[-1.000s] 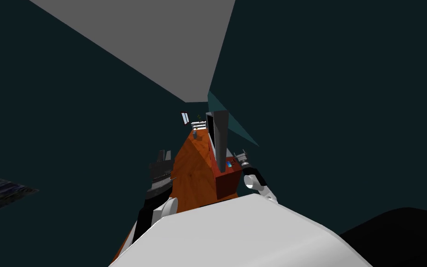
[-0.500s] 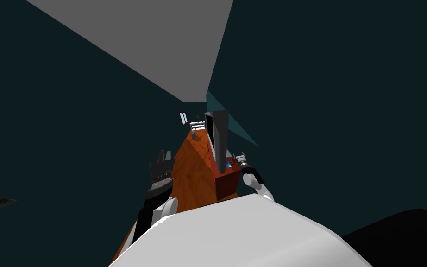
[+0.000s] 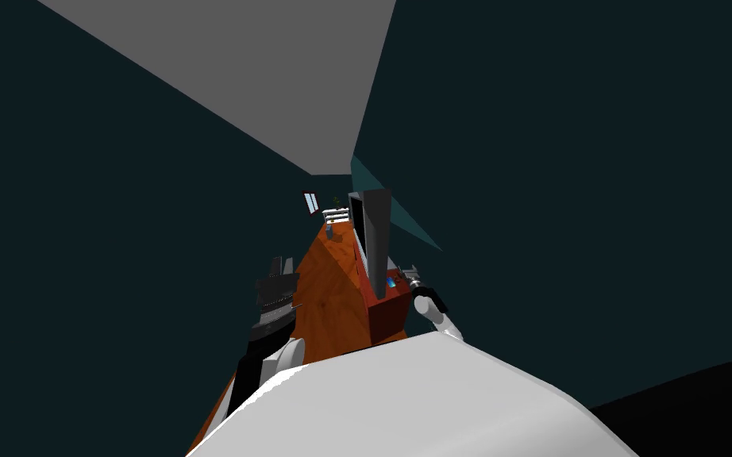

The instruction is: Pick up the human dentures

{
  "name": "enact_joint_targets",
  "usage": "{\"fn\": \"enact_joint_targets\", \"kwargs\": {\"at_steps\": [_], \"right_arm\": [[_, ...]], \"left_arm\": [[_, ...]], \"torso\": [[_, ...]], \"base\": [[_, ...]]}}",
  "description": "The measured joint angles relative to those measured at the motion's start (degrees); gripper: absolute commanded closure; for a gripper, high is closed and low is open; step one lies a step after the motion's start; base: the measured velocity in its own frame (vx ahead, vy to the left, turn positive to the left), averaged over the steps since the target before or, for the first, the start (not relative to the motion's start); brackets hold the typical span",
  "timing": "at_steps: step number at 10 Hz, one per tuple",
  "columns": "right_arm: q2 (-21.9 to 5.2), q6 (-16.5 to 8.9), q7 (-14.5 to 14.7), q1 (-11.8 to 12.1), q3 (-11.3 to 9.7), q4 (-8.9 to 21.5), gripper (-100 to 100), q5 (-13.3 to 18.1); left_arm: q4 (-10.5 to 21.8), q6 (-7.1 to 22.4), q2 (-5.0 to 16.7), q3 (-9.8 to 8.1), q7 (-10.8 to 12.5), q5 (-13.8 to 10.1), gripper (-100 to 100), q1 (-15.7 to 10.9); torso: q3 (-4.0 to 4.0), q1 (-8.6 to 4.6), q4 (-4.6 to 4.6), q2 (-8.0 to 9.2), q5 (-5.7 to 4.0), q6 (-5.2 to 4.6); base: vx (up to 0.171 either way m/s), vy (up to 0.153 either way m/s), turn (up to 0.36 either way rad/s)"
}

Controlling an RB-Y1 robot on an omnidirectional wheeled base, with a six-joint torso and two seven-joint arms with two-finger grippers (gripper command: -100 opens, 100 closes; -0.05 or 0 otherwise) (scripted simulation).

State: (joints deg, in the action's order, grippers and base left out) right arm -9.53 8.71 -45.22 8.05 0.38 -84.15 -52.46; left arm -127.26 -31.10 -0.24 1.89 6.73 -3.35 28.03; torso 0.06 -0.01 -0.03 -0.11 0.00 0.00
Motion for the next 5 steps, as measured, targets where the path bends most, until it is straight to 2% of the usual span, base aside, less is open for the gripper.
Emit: {"fn": "enact_joint_targets", "kwargs": {"at_steps": [2,3,5], "right_arm": [[0.9,-1.5,-2.5,-0.9,0.8,1.6,-100,-2.3],[1.5,-2.3,-4.0,-1.7,0.9,3.4,-100,-3.9],[1.5,-3.1,-6.9,-2.7,1.1,5.6,-100,-6.3]], "left_arm": [[0.0,0.0,0.0,0.00,0.0,0.0,0,0.0],[0.0,0.0,0.0,0.00,0.0,0.0,0,0.0],[0.0,0.0,0.0,0.00,0.0,0.0,0,0.0]], "torso": [[-0.01,0.00,0.01,0.02,0.00,0.00],[0.00,-0.01,0.00,0.00,0.00,0.00],[-0.02,-0.04,0.01,0.03,0.00,0.00]], "base": [[0.025,-0.001,-0.071],[0.022,0.000,-0.029],[0.022,-0.010,-0.072]]}}
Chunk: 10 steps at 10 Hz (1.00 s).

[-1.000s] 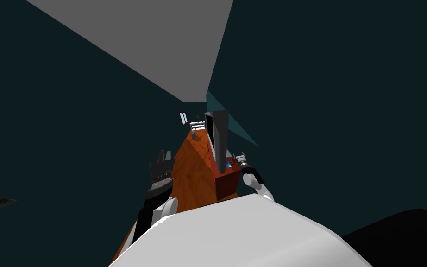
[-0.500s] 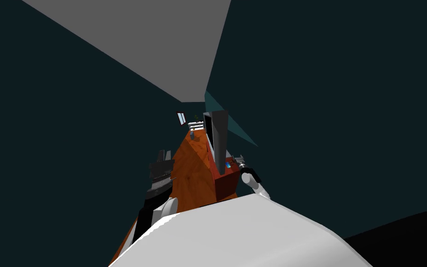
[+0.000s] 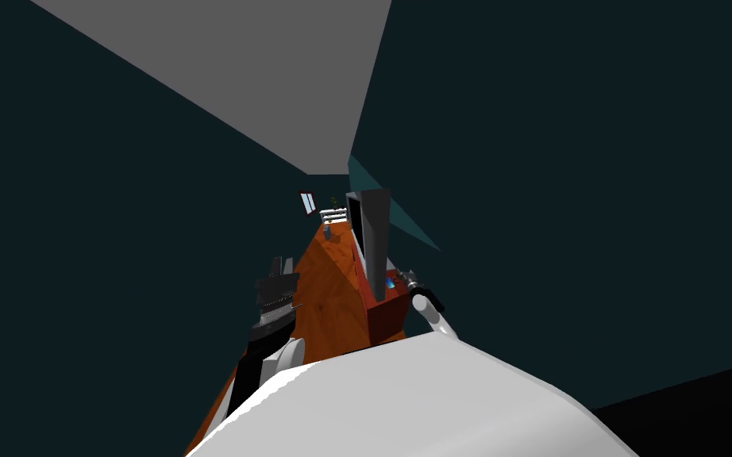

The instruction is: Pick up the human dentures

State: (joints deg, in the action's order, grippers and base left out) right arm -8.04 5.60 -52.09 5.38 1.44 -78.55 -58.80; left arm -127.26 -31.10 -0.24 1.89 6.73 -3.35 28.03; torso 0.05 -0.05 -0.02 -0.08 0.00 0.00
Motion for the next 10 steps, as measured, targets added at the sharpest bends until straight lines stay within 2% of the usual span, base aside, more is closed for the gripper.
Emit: {"fn": "enact_joint_targets", "kwargs": {"at_steps": [1,3,5,6,8,10], "right_arm": [[0.9,-1.0,-1.4,-0.8,0.6,1.5,-100,-1.5],[0.6,-1.2,-4.2,-1.8,-0.1,4.1,-100,-3.8],[2.7,-3.5,-6.6,-3.4,1.8,6.8,-100,-6.4],[3.5,-4.1,-8.0,-3.9,1.9,8.2,-100,-7.7],[3.1,-3.3,-10.7,-4.7,0.3,10.5,-100,-9.8],[4.9,-4.7,-12.5,-5.3,1.6,12.2,-100,-11.5]], "left_arm": [[0.0,0.0,0.0,0.00,0.0,0.0,0,0.0],[0.0,0.0,0.0,0.00,0.0,0.0,0,0.0],[0.0,0.0,0.0,0.00,0.0,0.0,0,0.0],[0.0,0.0,0.0,0.00,0.0,0.0,0,0.0],[0.0,0.0,0.0,0.00,0.0,0.0,0,0.0],[0.0,0.0,0.0,0.00,0.0,0.0,0,0.0]], "torso": [[0.01,0.00,0.00,-0.02,0.00,0.00],[0.00,0.00,0.00,0.00,0.00,0.00],[0.02,-0.04,-0.01,-0.04,-0.01,0.00],[0.03,-0.02,-0.01,-0.06,-0.01,0.01],[0.00,-0.03,0.00,0.01,-0.01,0.00],[-0.04,0.04,0.02,0.08,0.01,0.01]], "base": [[0.020,-0.004,-0.024],[0.022,-0.012,-0.063],[0.036,-0.019,-0.070],[0.024,-0.011,-0.016],[0.014,-0.013,-0.043],[0.000,0.002,-0.005]]}}
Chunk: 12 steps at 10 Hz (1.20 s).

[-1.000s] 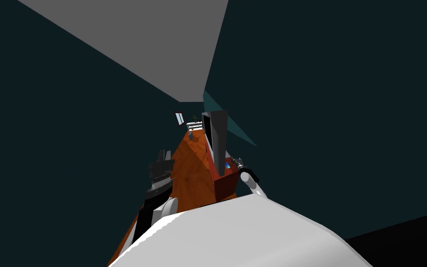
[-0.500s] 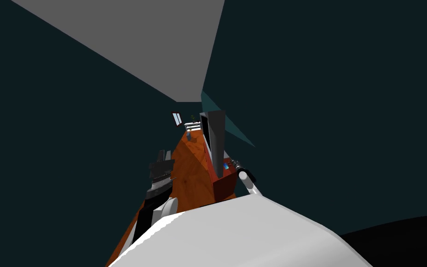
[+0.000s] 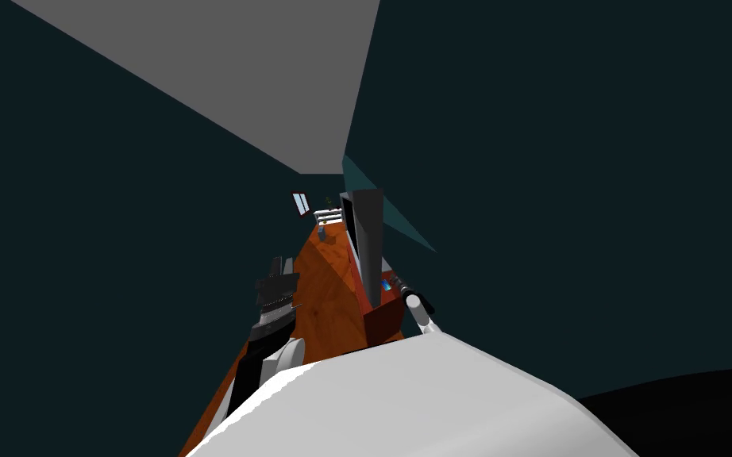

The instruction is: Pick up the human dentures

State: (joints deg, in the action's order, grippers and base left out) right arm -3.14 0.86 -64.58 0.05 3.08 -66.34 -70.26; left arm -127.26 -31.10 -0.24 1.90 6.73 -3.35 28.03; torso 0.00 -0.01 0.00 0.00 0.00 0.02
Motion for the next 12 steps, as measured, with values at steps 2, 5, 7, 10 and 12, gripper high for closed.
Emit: {"fn": "enact_joint_targets", "kwargs": {"at_steps": [2,5,7,10,12], "right_arm": [[0.8,0.2,-2.6,-0.5,-1.3,2.2,-100,-2.2],[1.6,-0.4,-2.4,-0.8,-0.3,2.4,-100,-2.0],[-0.4,2.2,-4.5,-0.7,-2.0,3.3,-100,-3.2],[-2.0,4.8,-6.8,-0.5,-1.9,4.5,-100,-4.0],[-2.2,5.1,-7.1,-0.4,-2.0,4.6,100,-4.1]], "left_arm": [[0.0,0.0,0.0,0.00,0.0,0.0,0,0.0],[0.0,0.0,0.0,0.00,0.0,0.0,0,0.0],[0.0,0.0,0.0,0.00,0.0,0.0,0,0.0],[0.0,0.0,0.0,0.00,0.0,0.0,0,0.0],[0.0,0.0,0.0,0.00,0.0,0.0,0,0.0]], "torso": [[-0.01,0.03,0.01,0.01,0.01,0.00],[-0.02,-0.01,0.01,0.02,0.00,0.00],[-0.02,-0.07,0.01,0.02,-0.01,-0.01],[-0.02,-0.10,0.01,0.02,-0.02,0.01],[-0.03,-0.01,0.05,0.02,0.00,0.03]], "base": [[0.000,0.004,-0.011],[0.000,-0.001,0.104],[0.001,-0.015,0.215],[0.001,-0.017,0.162],[-0.001,-0.001,-0.008]]}}
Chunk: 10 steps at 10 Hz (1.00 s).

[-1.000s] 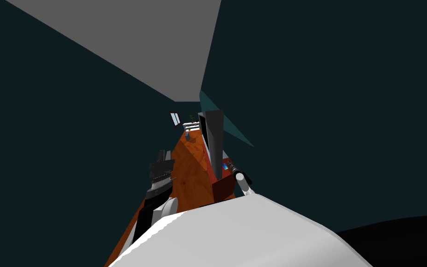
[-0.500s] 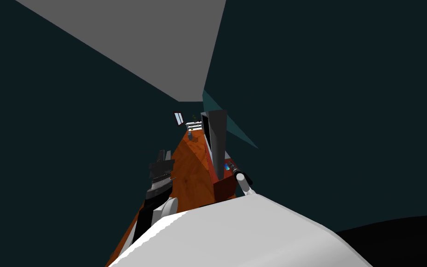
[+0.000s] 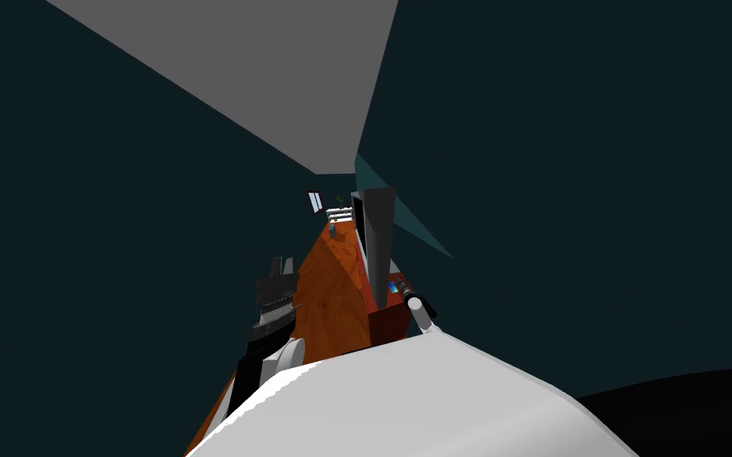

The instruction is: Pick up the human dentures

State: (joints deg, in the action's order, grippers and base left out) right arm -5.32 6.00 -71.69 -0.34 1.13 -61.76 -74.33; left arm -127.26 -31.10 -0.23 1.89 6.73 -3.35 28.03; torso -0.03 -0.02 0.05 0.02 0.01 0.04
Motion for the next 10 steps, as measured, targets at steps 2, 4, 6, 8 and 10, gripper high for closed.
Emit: {"fn": "enact_joint_targets", "kwargs": {"at_steps": [2,4,6,8,10], "right_arm": [[0.0,0.0,0.0,-0.1,-0.1,-0.1,100,0.0],[0.0,0.0,0.0,-0.1,-0.1,-0.1,0,0.0],[0.9,-1.2,1.1,-0.2,0.9,-0.6,100,0.3],[2.1,-3.4,2.8,-0.5,1.2,-1.2,100,1.2],[3.2,-4.8,4.1,-0.4,1.9,-1.7,0,1.7]], "left_arm": [[0.0,0.0,0.0,0.00,0.0,0.0,0,0.0],[0.0,0.0,0.0,0.00,0.0,0.0,0,0.0],[0.0,0.0,0.0,0.00,0.0,0.0,0,0.0],[0.0,0.0,0.0,0.00,0.0,0.0,0,0.0],[0.0,0.0,0.0,0.00,0.0,0.0,0,0.0]], "torso": [[0.03,0.01,-0.05,-0.01,0.00,-0.07],[0.02,0.00,-0.04,-0.01,0.00,-0.06],[0.02,0.01,-0.05,0.01,0.03,-0.18],[0.02,0.10,-0.06,0.03,0.01,-0.11],[0.02,0.05,-0.05,0.00,0.01,-0.06]], "base": [[0.000,0.000,0.000],[0.000,0.000,0.000],[0.002,0.020,-0.310],[-0.003,0.020,-0.236],[-0.001,0.004,-0.015]]}}
